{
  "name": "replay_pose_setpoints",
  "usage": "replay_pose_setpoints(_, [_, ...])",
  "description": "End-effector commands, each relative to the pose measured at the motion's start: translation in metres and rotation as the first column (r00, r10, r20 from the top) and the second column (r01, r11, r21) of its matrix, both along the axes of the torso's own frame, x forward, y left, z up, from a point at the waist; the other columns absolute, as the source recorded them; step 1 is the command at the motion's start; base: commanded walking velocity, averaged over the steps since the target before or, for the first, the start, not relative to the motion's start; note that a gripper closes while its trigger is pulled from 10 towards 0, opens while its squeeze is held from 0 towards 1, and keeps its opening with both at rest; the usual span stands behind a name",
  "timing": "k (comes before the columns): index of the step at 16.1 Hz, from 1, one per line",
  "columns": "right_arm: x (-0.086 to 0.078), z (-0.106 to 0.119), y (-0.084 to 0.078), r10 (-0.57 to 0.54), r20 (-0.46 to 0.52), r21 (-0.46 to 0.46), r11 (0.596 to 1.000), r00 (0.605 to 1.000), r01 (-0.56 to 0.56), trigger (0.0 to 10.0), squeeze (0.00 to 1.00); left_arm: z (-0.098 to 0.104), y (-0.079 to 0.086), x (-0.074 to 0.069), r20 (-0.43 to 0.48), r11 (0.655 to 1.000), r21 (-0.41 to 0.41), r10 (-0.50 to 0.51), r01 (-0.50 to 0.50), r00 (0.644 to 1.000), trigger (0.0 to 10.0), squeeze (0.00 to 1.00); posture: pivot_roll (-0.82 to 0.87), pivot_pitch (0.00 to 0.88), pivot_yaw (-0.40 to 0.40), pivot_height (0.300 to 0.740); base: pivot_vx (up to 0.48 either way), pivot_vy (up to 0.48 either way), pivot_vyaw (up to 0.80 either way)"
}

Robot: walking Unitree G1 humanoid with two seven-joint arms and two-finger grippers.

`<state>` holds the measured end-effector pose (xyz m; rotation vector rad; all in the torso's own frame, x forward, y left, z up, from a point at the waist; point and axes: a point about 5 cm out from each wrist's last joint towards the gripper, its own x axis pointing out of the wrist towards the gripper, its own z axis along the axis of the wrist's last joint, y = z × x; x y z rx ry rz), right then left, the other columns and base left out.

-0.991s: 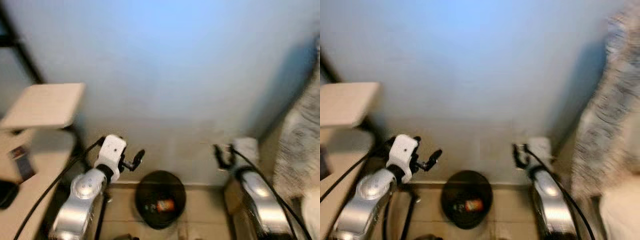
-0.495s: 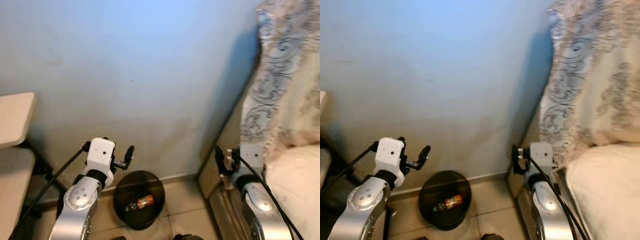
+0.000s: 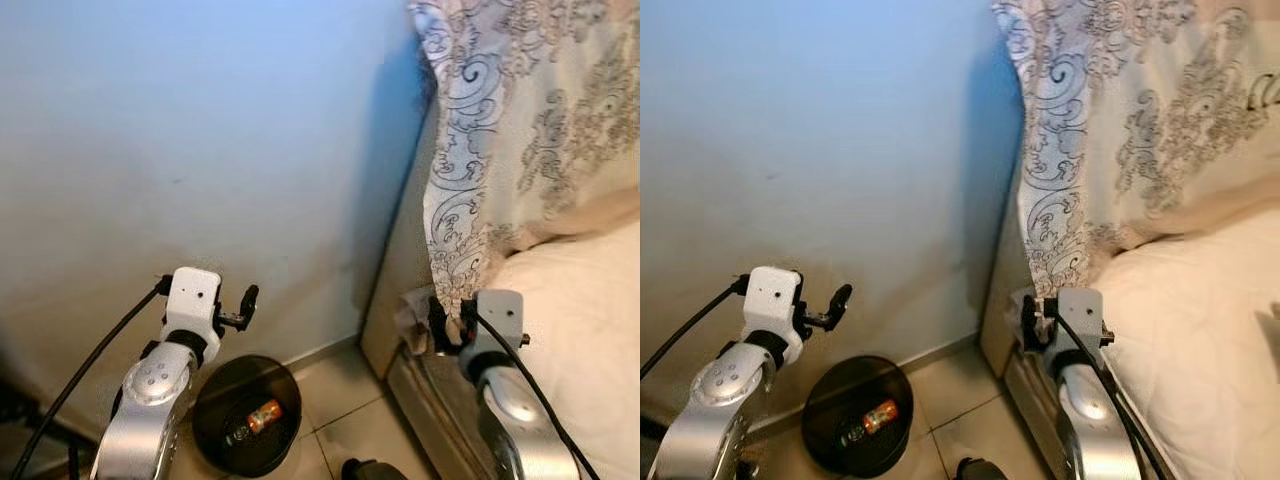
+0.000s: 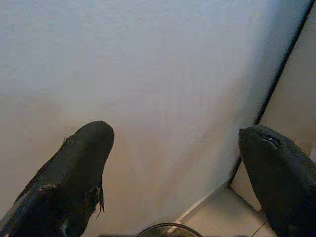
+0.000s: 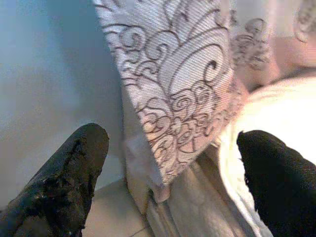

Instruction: Clean up the room

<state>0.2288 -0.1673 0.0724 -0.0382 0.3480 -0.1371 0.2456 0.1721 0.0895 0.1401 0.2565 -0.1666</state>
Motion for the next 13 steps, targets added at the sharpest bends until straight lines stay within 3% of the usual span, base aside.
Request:
replay_pose_setpoints(1, [0.001, 0.001, -0.001, -0.025, -0.008, 0.004, 1.0, 1.0, 0.025, 10.0, 0.0, -0.001, -0.003, 0.0, -0.012, 1.0, 0.008, 0.011, -0.011, 1.0, 10.0, 0.0, -0.02, 0.0, 0.023, 0.74, 0.0, 0.0, -0.78])
replay_pose_setpoints(3, [0.002, 0.005, 0.002, -0.011, 0.005, 0.025, 1.0, 1.0, 0.011, 10.0, 0.0, 0.004, -0.007, 0.002, 0.003, 1.0, 0.003, -0.005, 0.005, 1.0, 10.0, 0.0, -0.01, 0.0, 0.02, 0.74, 0.0, 0.0, -0.78])
replay_pose_setpoints(6, [0.007, 0.005, 0.005, 0.021, 0.012, -0.009, 1.0, 1.0, -0.021, 10.0, 0.0, 0.004, 0.002, 0.01, -0.013, 0.998, -0.016, 0.066, -0.066, 0.998, 10.0, 0.0, 0.01, 0.0, 0.024, 0.74, 0.0, 0.0, -0.79])
replay_pose_setpoints(13, [0.002, 0.009, -0.011, 0.009, 0.009, -0.042, 0.999, 1.0, -0.008, 10.0, 0.0, -0.002, 0.001, -0.001, -0.063, 0.999, -0.035, 0.023, -0.026, 0.998, 10.0, 0.0, -0.03, 0.0, 0.034, 0.74, 0.0, 0.0, -0.8])
